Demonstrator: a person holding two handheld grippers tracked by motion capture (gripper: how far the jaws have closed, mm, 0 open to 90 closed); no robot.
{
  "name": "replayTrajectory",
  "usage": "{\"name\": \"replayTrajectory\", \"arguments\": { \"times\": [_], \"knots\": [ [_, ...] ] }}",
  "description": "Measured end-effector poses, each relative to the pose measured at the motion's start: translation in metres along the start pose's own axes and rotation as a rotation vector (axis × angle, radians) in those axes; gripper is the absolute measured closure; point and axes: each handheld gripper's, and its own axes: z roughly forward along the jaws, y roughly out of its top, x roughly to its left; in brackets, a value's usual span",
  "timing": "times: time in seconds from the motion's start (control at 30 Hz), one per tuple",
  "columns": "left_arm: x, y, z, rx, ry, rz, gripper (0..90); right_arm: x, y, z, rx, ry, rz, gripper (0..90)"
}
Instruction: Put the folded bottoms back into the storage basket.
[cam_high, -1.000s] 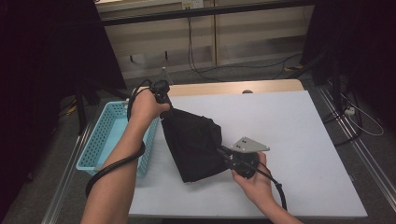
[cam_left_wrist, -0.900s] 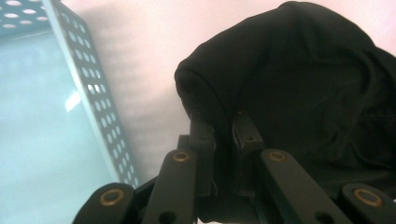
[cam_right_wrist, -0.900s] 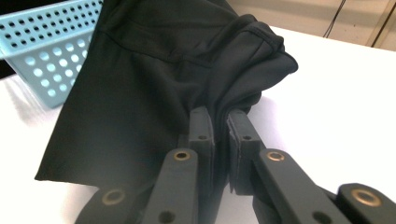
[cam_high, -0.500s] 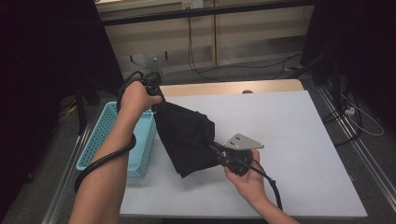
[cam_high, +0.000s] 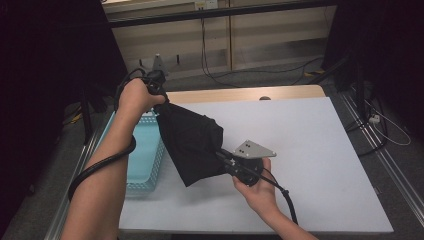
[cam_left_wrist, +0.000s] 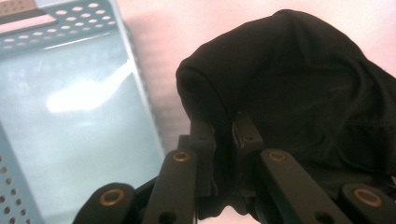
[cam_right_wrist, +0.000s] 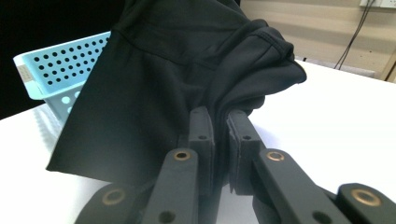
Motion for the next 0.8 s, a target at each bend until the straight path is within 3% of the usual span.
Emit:
{"name": "replayTrajectory", "arguments": {
  "times": [0.17, 0.37, 0.53, 0.8],
  "knots": [
    [0.006, -0.001, -0.014, 0.009, 0.008, -0.005, 81.7, 0.005, 0.007, 0.003, -0.020, 0.016, 0.003, 82.7],
    [0.007, -0.003, -0.034, -0.012, 0.020, -0.013, 81.7, 0.010, 0.019, 0.002, -0.045, 0.023, -0.005, 82.7],
    [0.009, -0.004, -0.050, -0.013, 0.035, -0.006, 81.7, 0.019, 0.030, 0.003, -0.060, 0.032, -0.015, 82.7],
    [0.020, -0.007, -0.070, -0.019, 0.053, -0.026, 81.7, 0.033, 0.043, 0.012, -0.078, 0.063, -0.023, 82.7]
  ]
}}
